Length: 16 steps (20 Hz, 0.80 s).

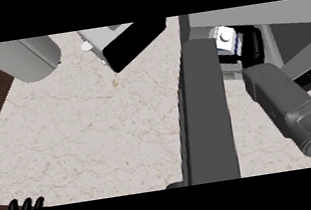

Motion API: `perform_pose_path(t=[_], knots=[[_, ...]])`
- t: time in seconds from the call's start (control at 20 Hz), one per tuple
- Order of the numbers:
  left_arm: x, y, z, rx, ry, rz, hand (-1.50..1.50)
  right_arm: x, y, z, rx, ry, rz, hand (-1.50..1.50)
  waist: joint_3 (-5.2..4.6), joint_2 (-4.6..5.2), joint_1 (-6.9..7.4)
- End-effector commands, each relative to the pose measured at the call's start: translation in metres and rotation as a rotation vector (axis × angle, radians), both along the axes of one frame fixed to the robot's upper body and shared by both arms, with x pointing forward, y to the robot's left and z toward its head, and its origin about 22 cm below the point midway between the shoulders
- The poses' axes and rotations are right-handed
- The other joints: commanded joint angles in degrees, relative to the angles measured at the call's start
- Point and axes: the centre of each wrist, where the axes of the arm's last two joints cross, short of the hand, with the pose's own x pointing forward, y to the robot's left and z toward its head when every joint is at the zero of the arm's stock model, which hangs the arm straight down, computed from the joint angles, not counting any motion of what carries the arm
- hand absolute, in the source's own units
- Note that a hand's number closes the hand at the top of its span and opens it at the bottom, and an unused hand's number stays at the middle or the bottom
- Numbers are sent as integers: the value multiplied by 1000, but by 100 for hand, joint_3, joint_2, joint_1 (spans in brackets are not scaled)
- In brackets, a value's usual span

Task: Pick up the milk, place it into the microwave and close the microwave

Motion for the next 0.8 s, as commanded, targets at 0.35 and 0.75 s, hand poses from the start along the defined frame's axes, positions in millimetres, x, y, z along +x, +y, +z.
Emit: perform_pose_path(t=[0.35, 0.75], knots=[[8, -2, -5, 2, 9, -37, -150, 6, -2, 11, -124, -88, -212, 150, -1, 82, 103], [14, 0, -3, 22, -13, -41, -150, -36, -67, -38, -351, 187, -576, -150, -74, 226, 257]])
